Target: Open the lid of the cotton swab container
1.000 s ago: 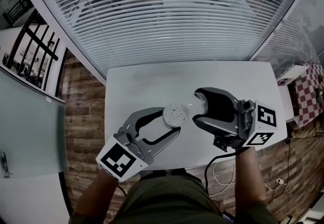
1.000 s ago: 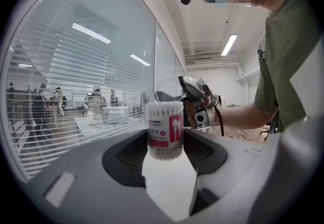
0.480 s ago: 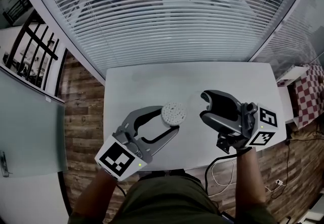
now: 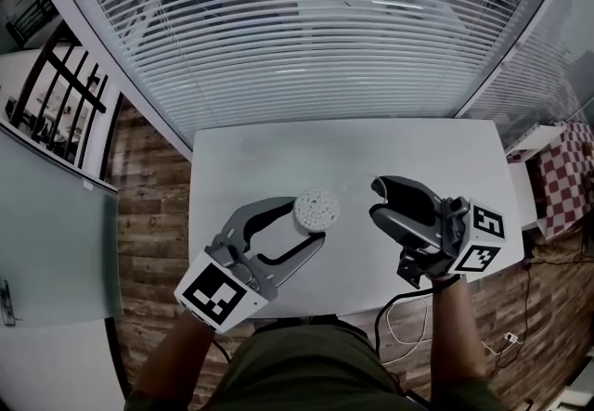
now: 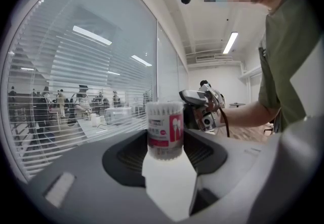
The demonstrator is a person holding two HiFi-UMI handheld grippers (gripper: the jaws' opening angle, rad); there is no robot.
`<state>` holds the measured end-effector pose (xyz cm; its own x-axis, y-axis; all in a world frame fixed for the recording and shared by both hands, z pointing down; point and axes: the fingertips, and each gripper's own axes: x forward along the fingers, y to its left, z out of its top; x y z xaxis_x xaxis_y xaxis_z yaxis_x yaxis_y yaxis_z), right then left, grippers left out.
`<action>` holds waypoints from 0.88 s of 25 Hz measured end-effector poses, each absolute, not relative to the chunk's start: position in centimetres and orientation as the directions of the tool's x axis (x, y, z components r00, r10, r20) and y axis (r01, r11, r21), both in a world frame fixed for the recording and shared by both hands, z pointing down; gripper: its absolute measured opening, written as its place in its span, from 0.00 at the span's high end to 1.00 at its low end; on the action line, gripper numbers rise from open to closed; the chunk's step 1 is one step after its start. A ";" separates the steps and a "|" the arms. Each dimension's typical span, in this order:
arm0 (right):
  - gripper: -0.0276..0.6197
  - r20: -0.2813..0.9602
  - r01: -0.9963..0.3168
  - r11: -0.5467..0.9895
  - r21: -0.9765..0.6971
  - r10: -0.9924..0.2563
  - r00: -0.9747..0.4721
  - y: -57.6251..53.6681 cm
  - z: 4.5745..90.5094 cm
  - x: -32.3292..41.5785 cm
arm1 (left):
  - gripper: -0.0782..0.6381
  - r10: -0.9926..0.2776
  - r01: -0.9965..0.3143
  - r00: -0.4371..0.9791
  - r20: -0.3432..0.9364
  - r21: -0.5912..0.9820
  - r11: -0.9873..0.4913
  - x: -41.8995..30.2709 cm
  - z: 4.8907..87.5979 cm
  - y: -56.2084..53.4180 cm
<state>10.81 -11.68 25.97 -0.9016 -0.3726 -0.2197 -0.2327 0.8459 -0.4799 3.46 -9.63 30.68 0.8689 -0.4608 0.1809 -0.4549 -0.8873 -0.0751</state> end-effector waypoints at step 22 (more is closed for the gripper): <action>0.66 -0.213 -0.246 0.820 -0.517 -0.401 -0.891 -12.9 27.0 10.4 | 0.57 -0.470 -0.470 0.868 0.160 -0.040 -0.882 2.5 31.3 -11.7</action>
<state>10.43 -12.91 26.96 -0.8908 -0.4014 -0.2131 -0.2459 0.8200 -0.5169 2.47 -11.72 31.33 0.8679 -0.4701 0.1603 -0.4701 -0.8817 -0.0400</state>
